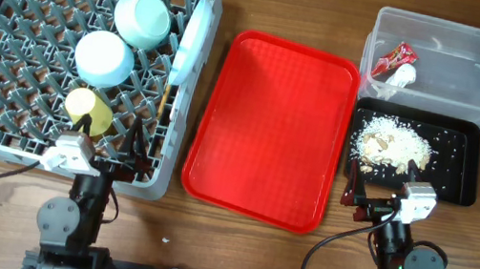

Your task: Sort waste into correct bins and load items into the dishwasher rack

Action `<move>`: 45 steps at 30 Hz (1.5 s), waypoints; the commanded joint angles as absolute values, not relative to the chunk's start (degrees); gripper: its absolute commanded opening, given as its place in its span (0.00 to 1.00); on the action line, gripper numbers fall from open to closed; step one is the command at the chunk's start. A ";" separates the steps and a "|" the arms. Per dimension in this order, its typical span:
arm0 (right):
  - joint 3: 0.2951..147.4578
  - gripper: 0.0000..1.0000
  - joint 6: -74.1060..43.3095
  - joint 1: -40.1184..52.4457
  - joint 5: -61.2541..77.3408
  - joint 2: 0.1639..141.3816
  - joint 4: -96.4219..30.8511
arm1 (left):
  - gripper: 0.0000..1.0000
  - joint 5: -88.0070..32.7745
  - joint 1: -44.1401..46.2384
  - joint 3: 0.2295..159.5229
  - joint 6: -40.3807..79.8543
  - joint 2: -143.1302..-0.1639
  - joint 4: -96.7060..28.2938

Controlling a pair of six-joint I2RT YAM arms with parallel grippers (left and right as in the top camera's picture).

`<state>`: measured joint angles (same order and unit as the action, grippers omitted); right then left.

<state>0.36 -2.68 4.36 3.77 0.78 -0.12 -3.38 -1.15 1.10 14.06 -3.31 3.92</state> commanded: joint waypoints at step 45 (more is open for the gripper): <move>0.30 1.00 -1.91 4.56 2.96 0.27 0.05 | 1.00 -6.83 -0.86 0.32 3.40 -0.16 -3.90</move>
<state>0.36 -2.66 4.36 3.77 0.78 -0.12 -5.91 -1.13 0.69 4.54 -0.84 -3.84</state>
